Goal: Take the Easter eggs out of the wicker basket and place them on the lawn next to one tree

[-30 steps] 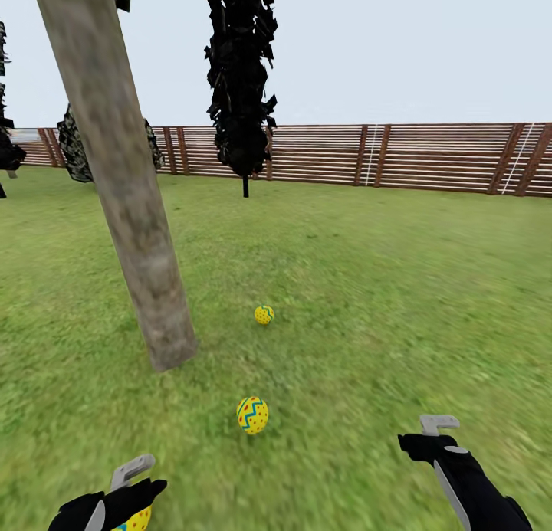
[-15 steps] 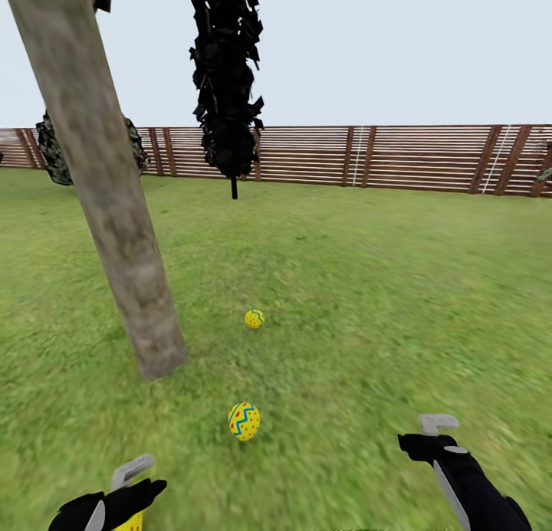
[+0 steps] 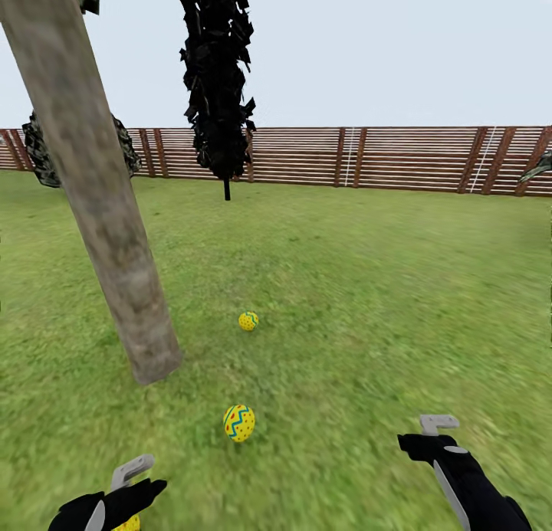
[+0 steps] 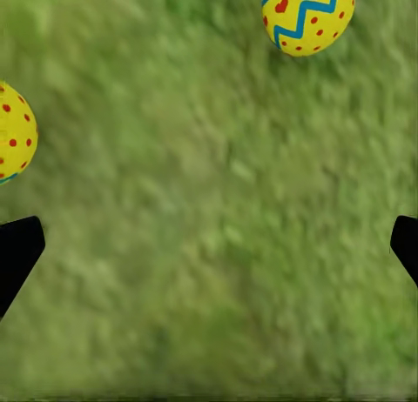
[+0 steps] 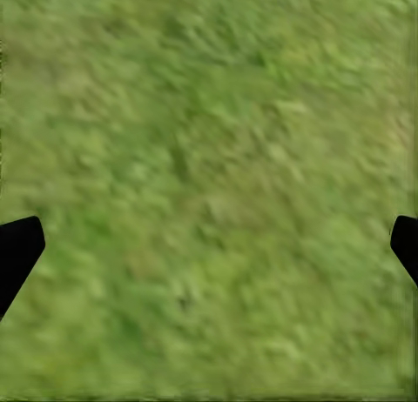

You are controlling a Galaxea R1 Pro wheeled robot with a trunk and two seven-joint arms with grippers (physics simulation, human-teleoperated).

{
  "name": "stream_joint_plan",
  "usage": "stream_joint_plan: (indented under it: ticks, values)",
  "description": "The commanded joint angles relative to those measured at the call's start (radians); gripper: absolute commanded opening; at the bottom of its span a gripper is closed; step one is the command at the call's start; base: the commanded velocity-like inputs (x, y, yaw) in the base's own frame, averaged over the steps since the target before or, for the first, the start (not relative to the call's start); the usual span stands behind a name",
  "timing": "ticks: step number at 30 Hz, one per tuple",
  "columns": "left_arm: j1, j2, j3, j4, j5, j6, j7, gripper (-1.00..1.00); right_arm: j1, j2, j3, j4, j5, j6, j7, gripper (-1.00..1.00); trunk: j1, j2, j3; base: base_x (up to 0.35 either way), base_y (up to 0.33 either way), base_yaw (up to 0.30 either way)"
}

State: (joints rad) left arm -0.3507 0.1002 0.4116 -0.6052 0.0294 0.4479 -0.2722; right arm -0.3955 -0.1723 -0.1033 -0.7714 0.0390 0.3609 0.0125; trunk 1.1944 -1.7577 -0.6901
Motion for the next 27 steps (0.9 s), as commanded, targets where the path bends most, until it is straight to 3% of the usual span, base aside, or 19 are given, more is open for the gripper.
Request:
stream_joint_plan:
  ticks: [1,6,18,27]
  values:
    - [-0.001,-0.001,0.004,-0.001,0.003,0.008,-0.004,1.00,0.000,0.000,-0.002,-0.002,0.004,0.006,0.001,1.00,-0.005,0.007,0.002,-0.302,0.000,0.000]
    - [-0.001,0.000,0.003,0.022,0.007,0.006,-0.005,1.00,0.000,-0.001,-0.002,-0.002,0.004,0.006,0.001,1.00,-0.024,0.042,0.018,-0.215,0.000,0.000]
    - [-0.001,0.000,0.003,0.028,0.009,0.006,-0.005,1.00,0.000,0.000,-0.001,-0.002,0.004,0.006,0.001,1.00,-0.070,0.126,0.056,-0.017,0.000,-0.003]
    - [-0.001,0.000,0.003,0.028,0.008,0.006,-0.005,1.00,0.000,0.001,-0.001,-0.002,0.004,0.006,0.001,1.00,-0.104,0.189,0.084,0.000,0.000,-0.235]
